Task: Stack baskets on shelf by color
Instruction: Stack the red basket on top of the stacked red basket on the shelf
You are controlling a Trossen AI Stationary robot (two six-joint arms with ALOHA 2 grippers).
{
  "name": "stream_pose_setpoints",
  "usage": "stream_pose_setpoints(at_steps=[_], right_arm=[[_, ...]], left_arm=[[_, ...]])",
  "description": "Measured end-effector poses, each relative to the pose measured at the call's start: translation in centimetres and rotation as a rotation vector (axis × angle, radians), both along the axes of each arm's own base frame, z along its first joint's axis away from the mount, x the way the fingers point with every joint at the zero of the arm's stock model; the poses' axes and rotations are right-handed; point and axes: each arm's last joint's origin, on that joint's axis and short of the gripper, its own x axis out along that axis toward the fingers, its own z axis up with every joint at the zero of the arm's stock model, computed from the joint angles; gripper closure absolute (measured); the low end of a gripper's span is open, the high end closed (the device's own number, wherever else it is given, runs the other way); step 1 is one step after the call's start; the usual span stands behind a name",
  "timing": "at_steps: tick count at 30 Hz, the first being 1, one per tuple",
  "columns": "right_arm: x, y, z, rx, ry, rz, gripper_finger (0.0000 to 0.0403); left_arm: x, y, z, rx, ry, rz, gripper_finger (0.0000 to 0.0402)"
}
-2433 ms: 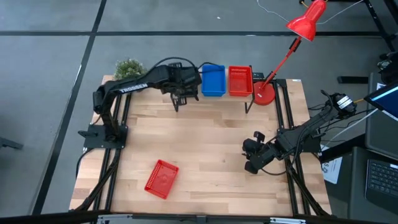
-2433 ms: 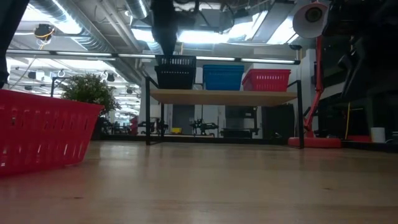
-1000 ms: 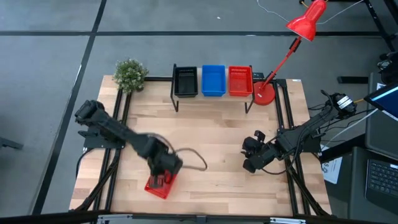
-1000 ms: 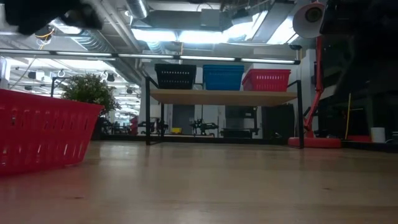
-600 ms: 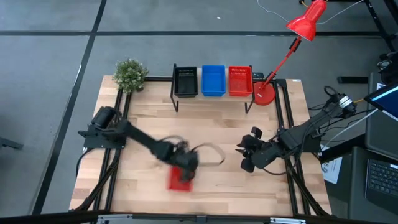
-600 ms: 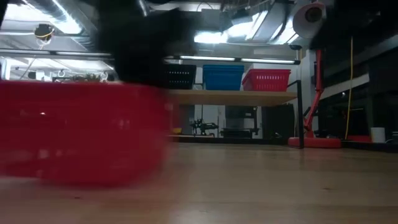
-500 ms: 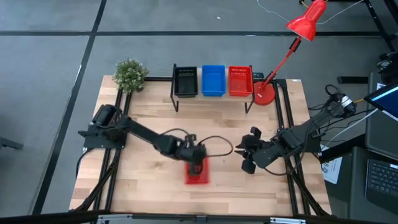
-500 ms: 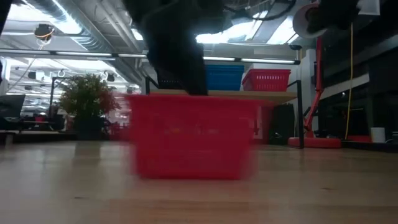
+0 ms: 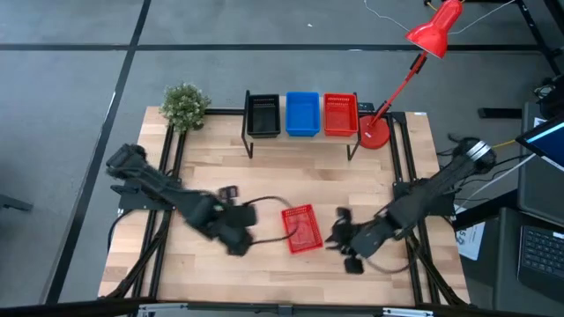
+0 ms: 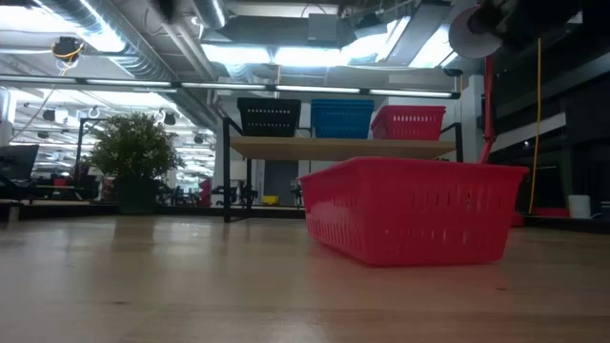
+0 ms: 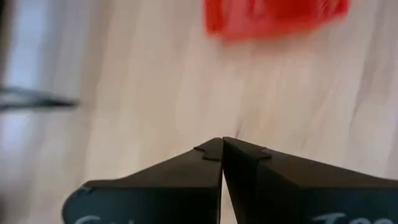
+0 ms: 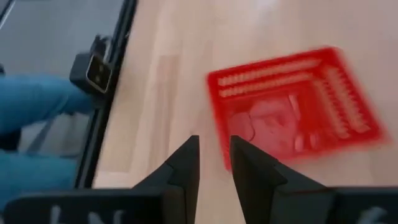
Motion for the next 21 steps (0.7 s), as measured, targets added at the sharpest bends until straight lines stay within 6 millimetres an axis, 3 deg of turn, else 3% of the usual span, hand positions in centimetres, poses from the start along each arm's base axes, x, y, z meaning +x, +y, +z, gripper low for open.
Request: stream_pose_setpoints(at_steps=[3, 7, 13, 21], right_arm=[[2.3, 0.9, -2.9, -0.064, 0.051, 0.086, 0.0314], [4.8, 1.2, -4.8, -0.152, 0.113, 0.110, 0.0314], [7.2, 2.0, -5.3, -0.184, 0.116, 0.155, 0.0314], [8.2, 2.6, -6.6, -0.213, 0.141, 0.183, 0.0314]], left_arm=[[-3.2, -1.0, 1.2, 0.041, 0.019, -0.083, 0.0400], [-7.2, -1.4, 0.6, 0.129, -0.026, -0.184, 0.0399], [-11.6, 1.3, -3.6, 0.062, -0.171, -0.140, 0.0400], [-14.2, 4.0, -8.5, -0.017, -0.437, -0.277, 0.0401]])
